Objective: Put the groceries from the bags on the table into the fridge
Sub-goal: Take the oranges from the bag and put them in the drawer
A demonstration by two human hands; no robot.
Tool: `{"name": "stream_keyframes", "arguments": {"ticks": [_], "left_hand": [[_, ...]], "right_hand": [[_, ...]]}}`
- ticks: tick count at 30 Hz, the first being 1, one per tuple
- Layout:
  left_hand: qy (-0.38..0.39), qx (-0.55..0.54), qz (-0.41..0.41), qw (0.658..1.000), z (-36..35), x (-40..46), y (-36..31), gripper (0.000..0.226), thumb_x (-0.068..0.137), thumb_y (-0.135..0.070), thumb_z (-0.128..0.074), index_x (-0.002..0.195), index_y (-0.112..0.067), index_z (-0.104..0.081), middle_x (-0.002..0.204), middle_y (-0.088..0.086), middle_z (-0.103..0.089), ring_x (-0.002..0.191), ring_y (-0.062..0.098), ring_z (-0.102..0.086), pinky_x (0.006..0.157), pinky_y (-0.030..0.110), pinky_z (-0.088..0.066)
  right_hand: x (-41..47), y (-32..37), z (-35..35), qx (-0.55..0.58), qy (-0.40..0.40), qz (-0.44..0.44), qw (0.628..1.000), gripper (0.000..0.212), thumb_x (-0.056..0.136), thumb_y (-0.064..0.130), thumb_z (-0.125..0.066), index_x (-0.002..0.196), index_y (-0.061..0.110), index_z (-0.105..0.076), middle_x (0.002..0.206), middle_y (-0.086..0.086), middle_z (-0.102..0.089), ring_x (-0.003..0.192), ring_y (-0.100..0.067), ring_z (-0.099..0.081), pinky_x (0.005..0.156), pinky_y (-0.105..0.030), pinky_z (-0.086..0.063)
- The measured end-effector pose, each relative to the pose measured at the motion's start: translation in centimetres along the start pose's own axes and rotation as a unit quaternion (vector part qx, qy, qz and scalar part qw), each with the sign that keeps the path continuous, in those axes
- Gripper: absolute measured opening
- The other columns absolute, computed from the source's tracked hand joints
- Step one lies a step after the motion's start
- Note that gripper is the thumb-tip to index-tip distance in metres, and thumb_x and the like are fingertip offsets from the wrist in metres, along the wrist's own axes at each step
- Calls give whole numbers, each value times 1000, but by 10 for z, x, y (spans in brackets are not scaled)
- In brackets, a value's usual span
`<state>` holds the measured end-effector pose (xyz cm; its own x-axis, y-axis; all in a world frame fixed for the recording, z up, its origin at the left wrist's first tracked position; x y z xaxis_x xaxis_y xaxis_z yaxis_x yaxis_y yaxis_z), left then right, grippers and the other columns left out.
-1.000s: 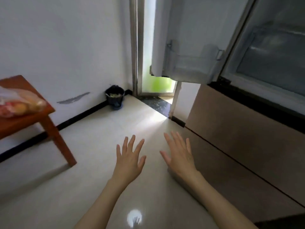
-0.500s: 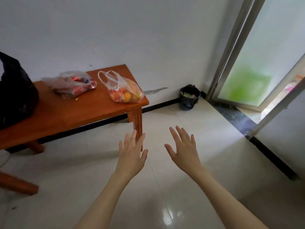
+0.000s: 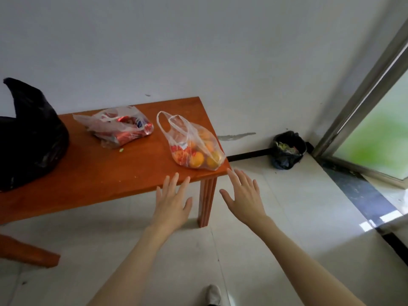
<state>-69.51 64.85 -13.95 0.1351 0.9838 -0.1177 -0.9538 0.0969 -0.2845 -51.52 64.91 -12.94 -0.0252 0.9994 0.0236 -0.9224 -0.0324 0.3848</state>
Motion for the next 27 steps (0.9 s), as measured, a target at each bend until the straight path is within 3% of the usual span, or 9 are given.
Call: {"name": "stream_keyframes", "arguments": {"ticks": [5, 12, 17, 20, 22, 23, 25, 27], "left_hand": [[-54, -28, -22, 998, 37, 74, 20, 58, 97, -38, -35, 148, -29, -9, 158, 3, 0, 145, 26, 5, 115, 47, -1], [-23, -29, -12, 999, 27, 168, 72, 58, 97, -41, -32, 148, -25, -9, 158, 4, -4, 145, 26, 0, 115, 46, -6], [10, -59, -22, 998, 22, 243, 119, 59, 98, -37, -35, 149, -21, -10, 158, 5, -5, 145, 25, 0, 116, 45, -7], [-1, -92, -14, 996, 27, 285, 144, 61, 96, -33, -43, 148, -19, -14, 158, 7, -7, 145, 24, -3, 117, 43, -13], [-14, -128, -21, 991, 32, 307, 148, 67, 94, -30, -49, 148, -18, -12, 158, 8, -5, 145, 24, -2, 117, 41, -14], [-16, -163, -14, 986, 34, 318, 149, 71, 93, -29, -52, 149, -18, -10, 158, 8, -2, 145, 24, -1, 115, 40, -13], [-2, -272, 47, 961, 26, 341, 159, 84, 88, -27, -61, 149, -19, -4, 158, 7, 1, 145, 24, -1, 114, 40, -14], [60, -413, 151, 896, 2, 359, 169, 103, 80, -27, -71, 149, -22, 6, 158, 5, 1, 144, 27, -9, 114, 46, -20]], "right_hand": [[85, 24, 8, 16, -4, 31, 999, 59, 95, 50, -38, 147, 26, -20, 154, -1, -26, 143, -23, -20, 117, -47, -16], [187, 50, -26, 57, 14, -5, 998, 59, 91, 52, -43, 143, 28, -26, 149, 2, -33, 136, -22, -32, 111, -43, -29], [253, 65, -59, 99, 8, -83, 992, 71, 88, 57, -46, 146, 27, -17, 154, 0, -25, 140, -22, -27, 113, -46, -28], [282, 74, -74, 96, -1, -123, 988, 86, 84, 64, -49, 148, 23, -9, 156, -2, -21, 142, -23, -23, 112, -45, -26], [292, 73, -89, 78, 17, -142, 987, 90, 84, 58, -55, 148, 24, -2, 154, -4, -25, 140, -25, -28, 112, -49, -28], [295, 71, -95, 82, 28, -151, 985, 89, 85, 52, -58, 147, 27, 1, 148, -5, -35, 134, -27, -39, 109, -52, -33], [296, 62, -106, 128, 48, -169, 976, 85, 87, 35, -61, 145, 33, 2, 115, -5, -58, 102, -26, -61, 89, -49, -52], [293, 55, -108, 172, 56, -177, 968, 73, 90, 24, -57, 145, 31, -10, 98, -2, -61, 80, -17, -64, 70, -33, -58]]}}
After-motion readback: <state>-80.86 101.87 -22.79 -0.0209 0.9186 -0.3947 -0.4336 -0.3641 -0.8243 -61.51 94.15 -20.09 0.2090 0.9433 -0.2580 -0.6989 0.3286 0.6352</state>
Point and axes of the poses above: each hand's wrist, its own x-axis towards the middle knuckle, its own z-axis out of the back of the hand, y = z × x, the point moved 9 cm from there along x, towards the middle knuckle
